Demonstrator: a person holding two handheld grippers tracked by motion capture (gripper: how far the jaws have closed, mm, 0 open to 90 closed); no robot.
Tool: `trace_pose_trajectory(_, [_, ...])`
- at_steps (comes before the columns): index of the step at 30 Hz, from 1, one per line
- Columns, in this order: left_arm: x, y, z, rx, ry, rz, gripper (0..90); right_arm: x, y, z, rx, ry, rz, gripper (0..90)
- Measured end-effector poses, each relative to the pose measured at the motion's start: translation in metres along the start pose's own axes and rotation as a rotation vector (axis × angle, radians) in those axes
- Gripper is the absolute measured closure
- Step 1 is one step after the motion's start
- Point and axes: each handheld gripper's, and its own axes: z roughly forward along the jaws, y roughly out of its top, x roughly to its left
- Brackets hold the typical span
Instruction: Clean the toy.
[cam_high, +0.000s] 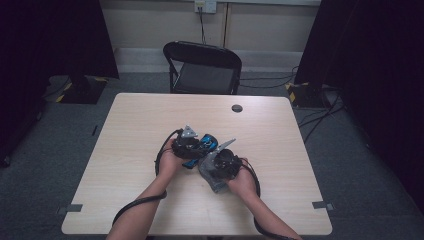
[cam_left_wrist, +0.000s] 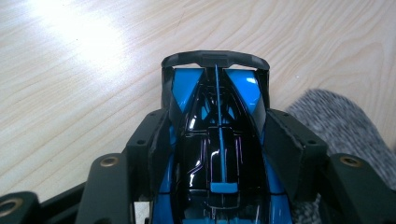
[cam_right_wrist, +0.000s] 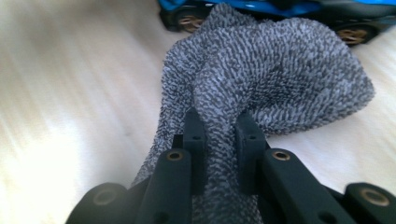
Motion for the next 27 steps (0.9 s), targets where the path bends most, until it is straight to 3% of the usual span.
trace_pose_trajectory(15, [0.0, 0.0, -0.001, 0.006, 0.005, 0.005, 41.6, 0.044, 0.004, 0.007, 0.008, 0.121, -0.136, 78.5])
trace_pose_trajectory(20, [-0.001, -0.001, -0.001, 0.002, 0.006, -0.003, 41.6, 0.047, -0.002, 0.001, -0.001, 0.143, -0.148, 78.3])
trace_pose_trajectory(27, [-0.001, 0.0, -0.001, 0.006, 0.008, 0.001, 41.6, 0.026, -0.016, -0.024, -0.051, 0.108, -0.1, 78.2])
